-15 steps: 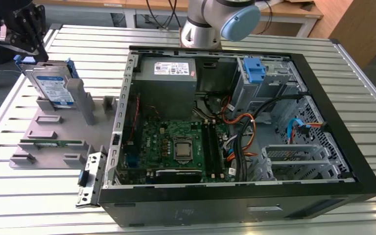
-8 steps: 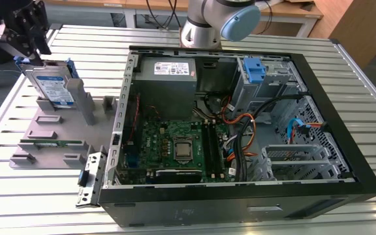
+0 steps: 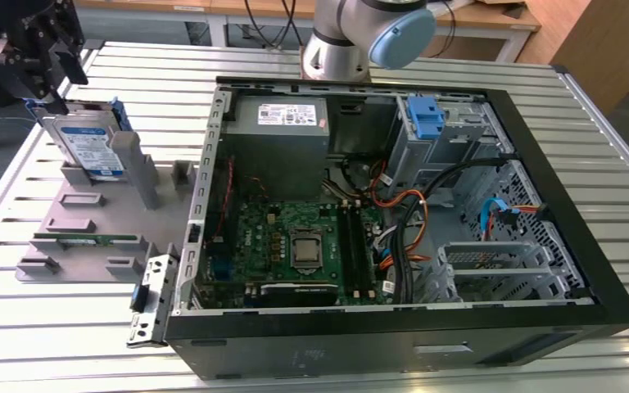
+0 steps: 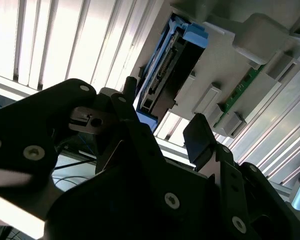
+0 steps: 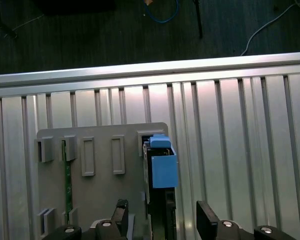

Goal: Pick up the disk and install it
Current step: 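Pick up the disk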

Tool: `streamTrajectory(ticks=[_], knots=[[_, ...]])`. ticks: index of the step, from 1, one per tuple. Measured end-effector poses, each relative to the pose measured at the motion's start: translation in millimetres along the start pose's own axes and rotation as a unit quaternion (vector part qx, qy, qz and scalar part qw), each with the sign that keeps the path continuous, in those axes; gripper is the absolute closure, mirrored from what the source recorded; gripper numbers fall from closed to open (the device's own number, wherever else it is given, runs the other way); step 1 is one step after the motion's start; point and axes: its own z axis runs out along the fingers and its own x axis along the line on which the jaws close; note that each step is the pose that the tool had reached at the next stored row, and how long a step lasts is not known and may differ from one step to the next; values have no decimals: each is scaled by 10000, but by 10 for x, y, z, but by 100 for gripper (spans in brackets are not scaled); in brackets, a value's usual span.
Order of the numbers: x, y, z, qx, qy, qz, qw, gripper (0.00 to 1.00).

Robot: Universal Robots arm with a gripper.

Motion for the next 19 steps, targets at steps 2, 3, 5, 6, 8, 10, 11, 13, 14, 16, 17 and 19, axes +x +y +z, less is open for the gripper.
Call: streamTrajectory(ticks=[2, 3, 5, 6, 8, 10, 11, 13, 14, 16, 17, 19], knots=[[0, 0, 1, 0, 0, -8, 10000, 36], [0, -1, 3, -1, 1, -19, 10000, 36], [1, -1, 13, 0, 1, -50, 10000, 36], [1, -1, 19, 0, 2, -71, 10000, 36], [1, -1, 28, -3, 4, -138, 9999, 36], [1, -1, 35, -7, 8, -261, 9997, 36], [1, -1, 38, -10, 10, -336, 9994, 36], [2, -1, 46, -15, 14, -490, 9988, 36], [2, -1, 50, -17, 16, -557, 9984, 36], [2, -2, 61, -21, 20, -679, 9977, 36], [2, -2, 68, -23, 21, -733, 9973, 36], [3, -2, 81, -26, 24, -829, 9965, 36]])
